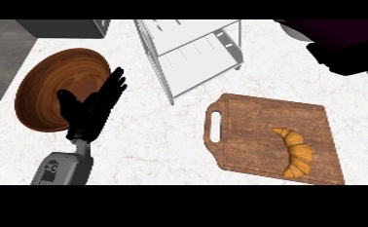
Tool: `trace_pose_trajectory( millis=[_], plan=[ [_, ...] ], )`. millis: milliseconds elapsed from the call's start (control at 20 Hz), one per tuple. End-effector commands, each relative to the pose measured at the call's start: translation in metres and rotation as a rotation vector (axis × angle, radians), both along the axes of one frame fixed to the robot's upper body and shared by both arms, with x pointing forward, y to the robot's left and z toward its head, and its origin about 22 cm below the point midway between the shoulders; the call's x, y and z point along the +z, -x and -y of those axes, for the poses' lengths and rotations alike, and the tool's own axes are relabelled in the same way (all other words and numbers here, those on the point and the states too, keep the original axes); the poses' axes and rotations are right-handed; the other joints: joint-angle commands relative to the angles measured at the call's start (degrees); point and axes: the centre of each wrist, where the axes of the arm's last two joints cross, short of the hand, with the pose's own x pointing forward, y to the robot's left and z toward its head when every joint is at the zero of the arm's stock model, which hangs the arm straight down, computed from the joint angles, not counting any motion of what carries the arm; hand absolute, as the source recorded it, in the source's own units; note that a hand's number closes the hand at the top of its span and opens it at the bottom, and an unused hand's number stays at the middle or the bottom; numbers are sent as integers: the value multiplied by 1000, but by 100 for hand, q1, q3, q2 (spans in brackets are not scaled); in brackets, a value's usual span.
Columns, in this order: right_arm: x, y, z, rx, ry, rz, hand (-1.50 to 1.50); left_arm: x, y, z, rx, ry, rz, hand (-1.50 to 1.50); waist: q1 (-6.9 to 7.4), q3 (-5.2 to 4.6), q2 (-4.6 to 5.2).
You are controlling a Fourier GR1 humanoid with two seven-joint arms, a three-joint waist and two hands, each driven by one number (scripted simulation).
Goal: Pick the eggplant from the cutting board and place it in the tiered basket
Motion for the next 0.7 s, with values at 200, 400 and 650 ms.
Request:
trace_pose_trajectory(
  millis=[200, 400, 650],
  plan=[
    [44, -40, -64, -6, -18, -51, 150, 1, 3, 9, -20, -2, 1, 0, 79, -1, 10],
    [22, -66, -108, -17, -46, -51, 150, 5, -3, -3, -15, -11, 15, 0, 101, 0, 24],
    [10, -102, -120, -26, -83, -68, 150, -9, -11, 9, -20, 3, 10, 0, 84, 0, 45]
  ],
)
